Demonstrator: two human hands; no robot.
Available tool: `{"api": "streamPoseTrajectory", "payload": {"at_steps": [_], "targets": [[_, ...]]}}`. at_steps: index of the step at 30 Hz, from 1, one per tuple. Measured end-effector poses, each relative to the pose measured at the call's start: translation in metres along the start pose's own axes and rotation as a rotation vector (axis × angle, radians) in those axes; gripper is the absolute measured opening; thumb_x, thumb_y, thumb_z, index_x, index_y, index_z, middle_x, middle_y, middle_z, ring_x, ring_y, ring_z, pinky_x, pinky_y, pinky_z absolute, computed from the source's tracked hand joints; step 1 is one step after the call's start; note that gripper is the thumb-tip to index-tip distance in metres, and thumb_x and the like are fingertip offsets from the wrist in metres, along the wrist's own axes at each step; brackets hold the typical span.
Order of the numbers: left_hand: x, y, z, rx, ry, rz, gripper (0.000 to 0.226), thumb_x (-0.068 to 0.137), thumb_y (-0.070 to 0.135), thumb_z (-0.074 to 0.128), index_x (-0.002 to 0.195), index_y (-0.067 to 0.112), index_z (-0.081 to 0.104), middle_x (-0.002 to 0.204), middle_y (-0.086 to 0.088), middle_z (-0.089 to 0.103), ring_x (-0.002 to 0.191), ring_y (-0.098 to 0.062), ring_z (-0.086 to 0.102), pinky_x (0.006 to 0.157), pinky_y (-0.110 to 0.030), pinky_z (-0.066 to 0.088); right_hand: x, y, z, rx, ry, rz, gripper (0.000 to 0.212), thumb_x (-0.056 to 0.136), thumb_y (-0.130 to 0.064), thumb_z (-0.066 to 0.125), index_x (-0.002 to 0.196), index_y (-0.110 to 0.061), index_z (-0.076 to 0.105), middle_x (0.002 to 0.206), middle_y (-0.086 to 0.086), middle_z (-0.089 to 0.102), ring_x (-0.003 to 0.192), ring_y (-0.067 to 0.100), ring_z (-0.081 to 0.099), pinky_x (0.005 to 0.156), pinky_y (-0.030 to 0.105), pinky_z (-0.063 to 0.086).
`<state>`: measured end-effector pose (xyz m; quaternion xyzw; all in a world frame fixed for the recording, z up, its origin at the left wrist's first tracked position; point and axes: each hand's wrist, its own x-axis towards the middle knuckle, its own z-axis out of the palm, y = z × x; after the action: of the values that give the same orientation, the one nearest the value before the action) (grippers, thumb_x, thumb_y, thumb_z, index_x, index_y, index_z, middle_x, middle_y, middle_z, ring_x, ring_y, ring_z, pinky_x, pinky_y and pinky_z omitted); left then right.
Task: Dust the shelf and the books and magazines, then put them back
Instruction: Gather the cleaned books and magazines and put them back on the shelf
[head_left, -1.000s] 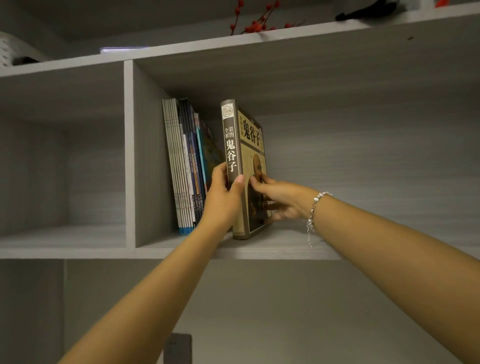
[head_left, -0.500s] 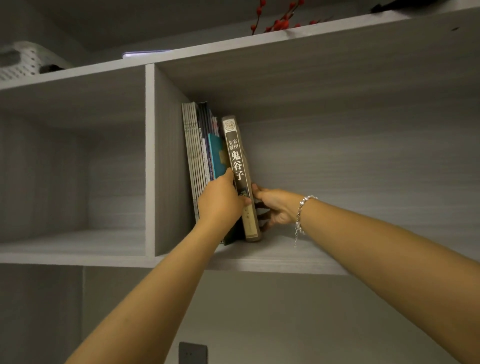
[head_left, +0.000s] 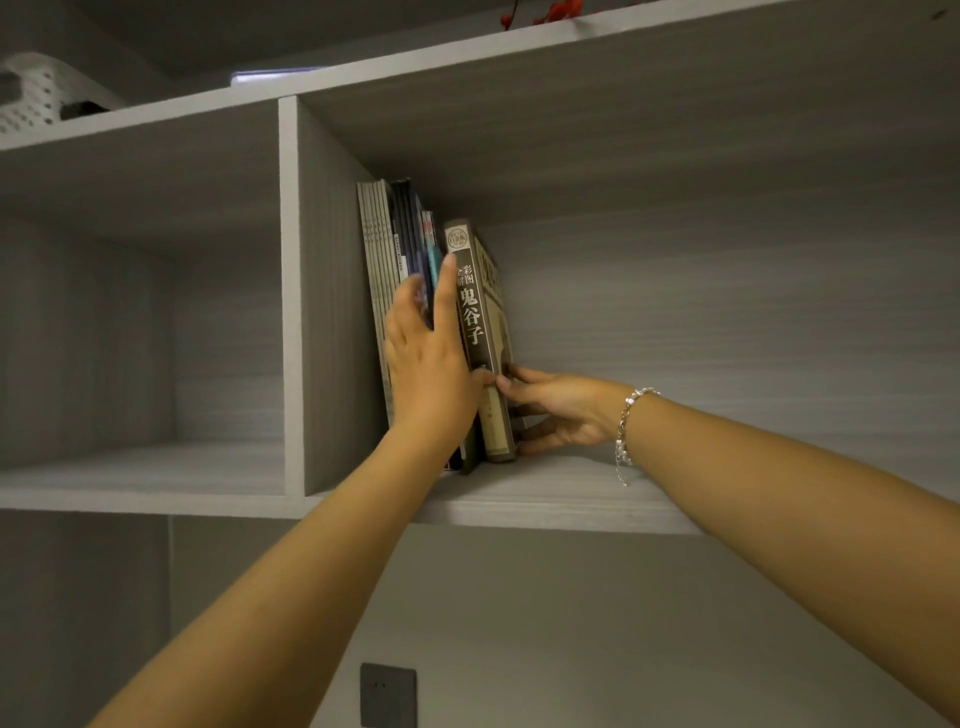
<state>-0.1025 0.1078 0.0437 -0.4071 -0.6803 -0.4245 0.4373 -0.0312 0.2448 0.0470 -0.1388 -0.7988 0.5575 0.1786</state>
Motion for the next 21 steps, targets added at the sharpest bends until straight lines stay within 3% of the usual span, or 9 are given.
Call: {"api": "streamPoseTrajectory", "payload": {"at_steps": [5,7,11,14,16,21], "targets": [[0.006,-0.01,0.005,-0.007,-0.08,-0.196,0.124,0.073,0.031,0.08,0.15,0.019,-0.016,0.159,-0.006,-0.004,0.146,-0.025,-0.002,0.115,-0.047,0.008,0.008,0.005,-0.001,-0.115,0.022,-0.05,0.075,0.09,-0.035,0.059,0.15,-0.033,0.015,0.151,0.005,0.033,0.135,0.025,0.036,0.103,0.045,0.043],[0.008,-0.01,0.007,0.021,-0.097,-0.202,0.123,0.074,0.034,0.078,0.15,0.019,-0.017,0.159,-0.006,-0.008,0.146,-0.024,-0.005,0.115,-0.047,0.007,0.011,0.006,-0.002,-0.219,0.034,-0.079,0.074,0.092,-0.039,0.055,0.151,-0.029,0.012,0.154,0.003,0.028,0.137,0.024,0.033,0.105,0.043,0.042],[0.006,-0.008,0.007,0.045,-0.112,-0.181,0.119,0.078,0.035,0.075,0.149,0.02,-0.02,0.159,-0.006,-0.013,0.146,-0.024,-0.009,0.116,-0.045,0.004,0.013,0.007,0.0,-0.438,0.062,-0.129,0.076,0.093,-0.051,0.046,0.152,-0.027,0.005,0.157,0.002,0.018,0.142,0.022,0.023,0.116,0.04,0.025],[0.0,-0.012,0.008,0.031,-0.136,-0.141,0.118,0.08,0.034,0.073,0.148,0.019,-0.021,0.158,-0.006,-0.019,0.146,-0.022,-0.015,0.117,-0.044,-0.003,0.009,0.007,0.002,-0.385,0.031,-0.095,0.086,0.085,-0.06,0.053,0.151,-0.034,0.005,0.156,0.0,0.02,0.141,0.023,0.025,0.111,0.042,0.034],[-0.001,-0.015,0.009,0.023,-0.152,-0.136,0.121,0.078,0.034,0.075,0.147,0.018,-0.023,0.158,-0.005,-0.022,0.145,-0.022,-0.019,0.116,-0.042,-0.007,0.009,0.009,0.002,-0.439,0.03,-0.09,0.095,0.077,-0.066,0.056,0.151,-0.035,0.005,0.156,0.001,0.021,0.141,0.022,0.026,0.113,0.044,0.031],[0.0,-0.011,0.012,0.011,-0.166,-0.16,0.122,0.078,0.029,0.076,0.147,0.017,-0.024,0.156,-0.006,-0.026,0.144,-0.023,-0.022,0.113,-0.039,-0.013,0.007,0.008,0.007,-0.688,0.148,-0.15,0.07,0.095,-0.051,0.041,0.152,-0.026,0.009,0.15,0.005,0.035,0.135,0.022,0.037,0.111,0.031,0.029]]}}
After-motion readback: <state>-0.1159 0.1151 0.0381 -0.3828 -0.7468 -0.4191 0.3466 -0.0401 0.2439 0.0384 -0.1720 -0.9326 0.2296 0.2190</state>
